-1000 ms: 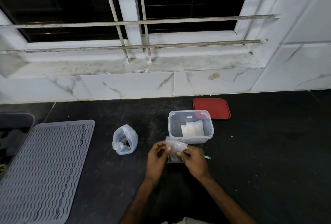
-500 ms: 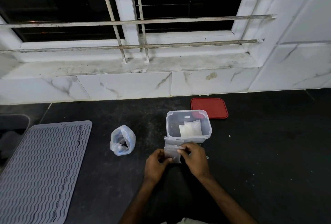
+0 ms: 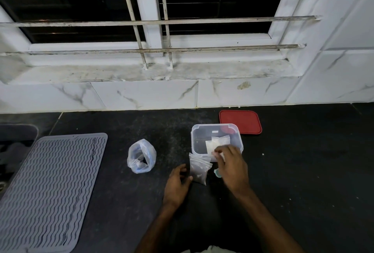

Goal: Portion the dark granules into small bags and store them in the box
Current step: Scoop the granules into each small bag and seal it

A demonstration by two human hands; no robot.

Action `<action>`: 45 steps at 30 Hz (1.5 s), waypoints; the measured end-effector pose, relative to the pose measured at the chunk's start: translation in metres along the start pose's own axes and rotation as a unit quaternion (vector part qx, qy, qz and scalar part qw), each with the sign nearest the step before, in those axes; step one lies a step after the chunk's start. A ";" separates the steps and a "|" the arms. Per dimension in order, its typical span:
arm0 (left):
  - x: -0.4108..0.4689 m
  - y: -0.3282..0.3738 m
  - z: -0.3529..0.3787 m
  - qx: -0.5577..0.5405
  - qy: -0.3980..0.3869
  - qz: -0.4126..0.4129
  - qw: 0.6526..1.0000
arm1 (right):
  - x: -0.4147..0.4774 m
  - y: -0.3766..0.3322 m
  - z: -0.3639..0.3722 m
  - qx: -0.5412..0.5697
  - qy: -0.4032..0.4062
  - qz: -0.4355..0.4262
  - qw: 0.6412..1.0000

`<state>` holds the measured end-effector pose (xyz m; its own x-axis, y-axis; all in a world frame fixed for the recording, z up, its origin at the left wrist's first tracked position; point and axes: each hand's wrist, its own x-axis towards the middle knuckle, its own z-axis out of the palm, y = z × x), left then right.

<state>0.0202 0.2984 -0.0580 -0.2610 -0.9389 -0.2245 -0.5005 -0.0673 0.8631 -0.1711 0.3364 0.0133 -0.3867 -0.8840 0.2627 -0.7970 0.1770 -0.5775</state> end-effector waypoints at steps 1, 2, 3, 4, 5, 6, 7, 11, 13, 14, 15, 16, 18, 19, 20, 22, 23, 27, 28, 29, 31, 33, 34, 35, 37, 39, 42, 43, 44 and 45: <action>-0.001 0.000 -0.001 -0.001 0.006 -0.003 1.000 | 0.014 0.004 -0.002 -0.013 0.006 -0.012 1.000; -0.002 0.000 -0.001 -0.003 0.011 -0.007 1.000 | 0.031 0.010 -0.002 -0.035 -0.010 -0.017 0.999; -0.003 0.002 -0.002 -0.005 0.014 -0.012 1.000 | 0.048 0.018 0.001 -0.066 -0.051 -0.016 0.996; -0.003 0.002 -0.003 -0.007 0.015 -0.014 1.000 | 0.064 0.026 0.005 -0.106 -0.108 -0.013 0.988; -0.002 0.005 -0.004 -0.008 0.012 -0.015 1.000 | 0.078 0.033 0.010 -0.150 -0.165 -0.016 0.975; -0.001 0.008 -0.005 -0.009 0.011 -0.011 1.000 | 0.089 0.038 0.015 -0.187 -0.207 -0.024 0.960; 0.001 0.011 -0.007 -0.006 0.011 -0.007 1.000 | 0.096 0.042 0.021 -0.213 -0.233 -0.030 0.948; 0.010 0.023 -0.015 -0.027 0.044 0.013 0.999 | 0.110 0.043 0.031 -0.258 -0.262 -0.044 0.929; 0.012 0.025 -0.020 -0.041 0.057 0.017 0.997 | 0.114 0.042 0.031 -0.266 -0.274 -0.046 0.923; 0.013 0.025 -0.021 -0.044 0.060 0.020 0.997 | 0.115 0.042 0.031 -0.270 -0.278 -0.044 0.921; 0.012 0.023 -0.022 -0.044 0.062 0.020 0.997 | 0.115 0.042 0.031 -0.275 -0.277 -0.043 0.920; 0.011 0.022 -0.023 -0.044 0.061 0.019 0.997 | 0.116 0.042 0.030 -0.281 -0.274 -0.039 0.919; 0.006 0.019 -0.024 -0.048 0.061 0.014 0.997 | 0.115 0.039 0.029 -0.293 -0.274 -0.035 0.915; 0.004 0.018 -0.024 -0.054 0.063 0.010 0.997 | 0.115 0.036 0.028 -0.300 -0.275 -0.036 0.913; 0.003 0.017 -0.023 -0.063 0.064 0.008 0.996 | 0.115 0.032 0.026 -0.306 -0.274 -0.040 0.911; 0.002 0.019 -0.023 -0.077 0.068 0.007 0.995 | 0.116 0.025 0.019 -0.308 -0.263 -0.039 0.913; 0.001 0.023 -0.024 -0.085 0.071 0.007 0.994 | 0.116 0.020 0.013 -0.309 -0.245 -0.041 0.918; 0.002 0.054 -0.025 -0.131 0.081 0.033 0.988 | 0.106 -0.013 -0.018 -0.278 -0.120 -0.083 0.950; 0.004 0.063 -0.025 -0.144 0.082 0.037 0.985 | 0.102 -0.023 -0.024 -0.251 -0.065 -0.101 0.960; 0.006 0.072 -0.025 -0.163 0.082 0.040 0.982 | 0.095 -0.032 -0.029 -0.226 -0.015 -0.125 0.966; 0.009 0.090 -0.025 -0.203 0.074 0.044 0.975 | 0.077 -0.046 -0.030 -0.172 0.029 -0.169 0.970; 0.009 0.104 -0.025 -0.229 0.066 0.041 0.970 | 0.050 -0.056 -0.020 -0.130 0.008 -0.199 0.971; 0.007 0.108 -0.027 -0.240 0.062 0.042 0.968 | 0.034 -0.061 -0.014 -0.119 0.005 -0.213 0.970; 0.004 0.110 -0.028 -0.249 0.058 0.044 0.966 | 0.019 -0.064 -0.009 -0.113 0.003 -0.220 0.969; -0.002 0.106 -0.032 -0.257 0.056 0.049 0.964 | -0.003 -0.068 0.000 -0.095 -0.002 -0.212 0.973; -0.010 0.097 -0.036 -0.264 0.058 0.049 0.962 | -0.013 -0.068 0.005 -0.080 -0.026 -0.175 0.981; -0.016 0.088 -0.039 -0.270 0.063 0.033 0.960 | -0.018 -0.067 0.009 -0.056 -0.061 -0.116 0.990; -0.016 0.086 -0.039 -0.266 0.066 0.030 0.961 | -0.017 -0.068 0.010 -0.048 -0.066 -0.102 0.991; -0.015 0.085 -0.038 -0.259 0.067 0.028 0.963 | -0.016 -0.069 0.009 -0.033 -0.081 -0.084 0.993; -0.013 0.084 -0.038 -0.252 0.064 0.027 0.965 | -0.015 -0.070 0.009 -0.015 -0.101 -0.063 0.993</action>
<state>0.0134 0.2918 0.0346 -0.1547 -0.9774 -0.1439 -0.0155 -0.1432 0.9896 -0.1050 0.3329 0.0432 -0.1847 -0.9681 0.1693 -0.8477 0.0697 -0.5259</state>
